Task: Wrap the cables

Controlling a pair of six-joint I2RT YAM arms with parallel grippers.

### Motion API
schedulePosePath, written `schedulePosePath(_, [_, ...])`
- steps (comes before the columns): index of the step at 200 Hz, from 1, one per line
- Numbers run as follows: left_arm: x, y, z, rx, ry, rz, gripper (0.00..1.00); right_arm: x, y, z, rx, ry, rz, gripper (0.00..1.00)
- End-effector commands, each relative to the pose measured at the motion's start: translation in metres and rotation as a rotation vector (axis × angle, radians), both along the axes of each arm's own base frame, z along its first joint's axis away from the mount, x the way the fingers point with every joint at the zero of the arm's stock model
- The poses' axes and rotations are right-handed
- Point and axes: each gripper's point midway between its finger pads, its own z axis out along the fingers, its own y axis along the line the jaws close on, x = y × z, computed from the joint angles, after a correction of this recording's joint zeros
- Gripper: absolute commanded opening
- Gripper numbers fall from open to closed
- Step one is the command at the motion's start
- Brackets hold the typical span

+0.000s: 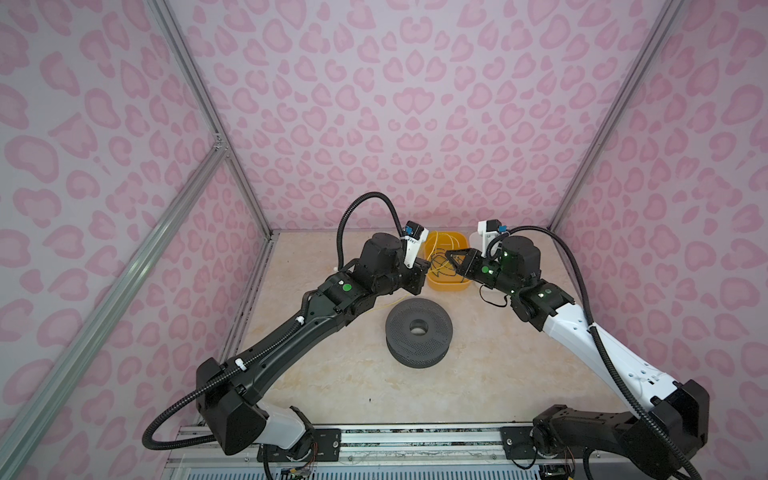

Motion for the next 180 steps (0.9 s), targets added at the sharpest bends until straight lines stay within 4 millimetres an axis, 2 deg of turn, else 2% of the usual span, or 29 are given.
schedulePosePath(1, [-0.003, 0.003, 0.014, -0.021, -0.043, -0.002, 0.04, 0.005, -0.016, 0.009, 0.011, -0.039, -0.040, 0.00])
schedulePosePath(62, [-0.009, 0.024, 0.009, 0.035, -0.074, 0.027, 0.04, 0.014, -0.086, 0.037, 0.105, -0.093, -0.173, 0.00])
schedulePosePath(65, [-0.009, 0.025, -0.003, 0.055, -0.058, 0.028, 0.04, 0.014, -0.089, 0.038, 0.109, -0.095, -0.180, 0.00])
schedulePosePath(81, [-0.010, 0.032, -0.014, 0.079, -0.050, 0.044, 0.04, 0.016, -0.105, 0.044, 0.136, -0.104, -0.225, 0.00])
schedulePosePath(134, [-0.015, 0.044, -0.042, 0.153, -0.042, 0.055, 0.04, 0.023, -0.128, 0.058, 0.234, -0.126, -0.266, 0.00])
schedulePosePath(180, [-0.009, 0.057, -0.064, 0.299, -0.030, 0.078, 0.04, 0.032, -0.151, 0.081, 0.314, -0.171, -0.301, 0.00])
